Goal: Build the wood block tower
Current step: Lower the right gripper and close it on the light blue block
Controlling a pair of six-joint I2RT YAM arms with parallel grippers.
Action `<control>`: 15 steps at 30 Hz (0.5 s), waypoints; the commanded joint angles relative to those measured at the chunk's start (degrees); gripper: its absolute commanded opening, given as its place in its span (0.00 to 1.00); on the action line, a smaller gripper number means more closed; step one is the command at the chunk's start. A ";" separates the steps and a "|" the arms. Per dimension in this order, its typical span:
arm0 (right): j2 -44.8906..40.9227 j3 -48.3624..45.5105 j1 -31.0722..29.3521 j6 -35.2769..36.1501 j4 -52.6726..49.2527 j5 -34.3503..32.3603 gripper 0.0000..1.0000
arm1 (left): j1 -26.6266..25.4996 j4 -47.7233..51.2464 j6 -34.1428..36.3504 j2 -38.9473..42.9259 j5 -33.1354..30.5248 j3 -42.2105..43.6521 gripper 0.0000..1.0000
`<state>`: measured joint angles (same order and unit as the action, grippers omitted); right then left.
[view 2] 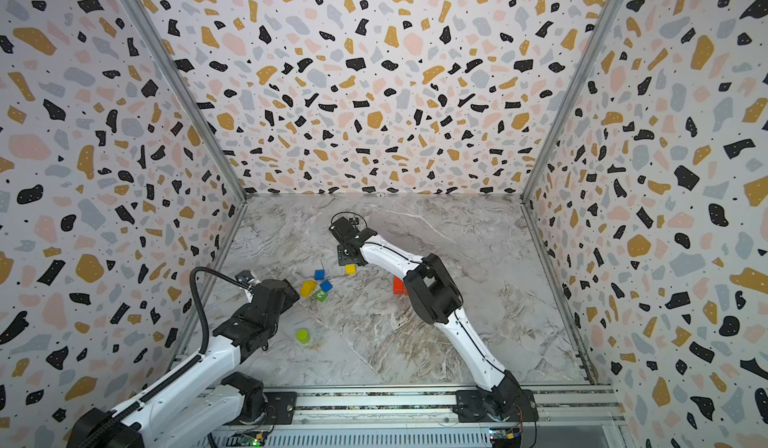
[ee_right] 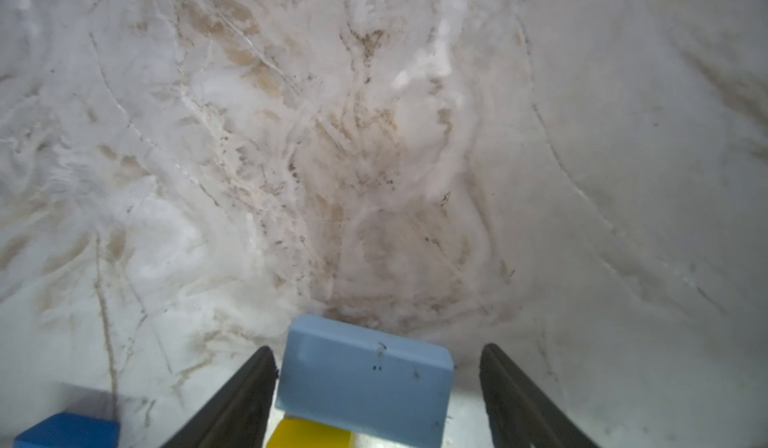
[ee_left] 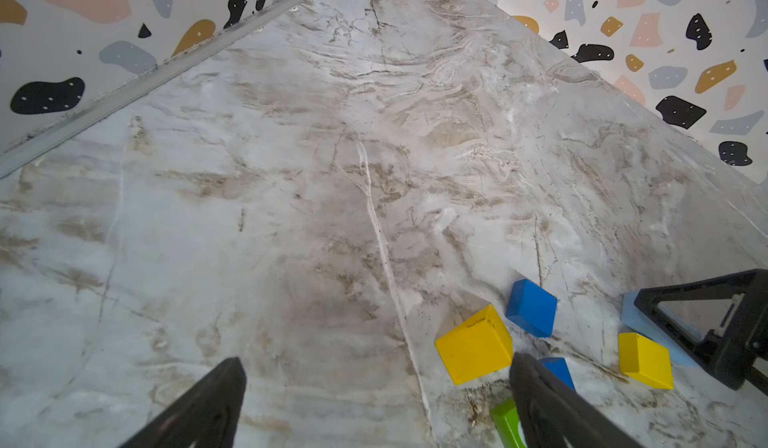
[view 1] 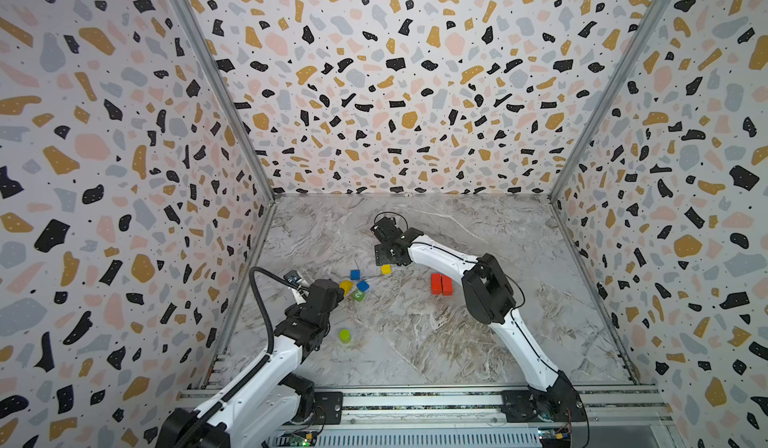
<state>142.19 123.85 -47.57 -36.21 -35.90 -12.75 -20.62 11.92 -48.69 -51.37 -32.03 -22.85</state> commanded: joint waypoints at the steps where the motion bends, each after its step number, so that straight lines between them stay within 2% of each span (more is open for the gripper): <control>1: -0.88 1.25 -0.68 -0.50 -2.18 -1.43 0.77 | 0.40 -1.46 0.83 0.30 -0.14 0.88 1.00; 15: 0.08 1.65 -0.73 -0.44 -1.89 -0.12 0.72 | 0.48 -1.57 0.90 0.74 0.21 1.23 1.00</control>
<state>142.23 123.85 -48.18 -36.18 -36.05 -12.88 -20.58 11.68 -48.66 -51.00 -31.90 -22.00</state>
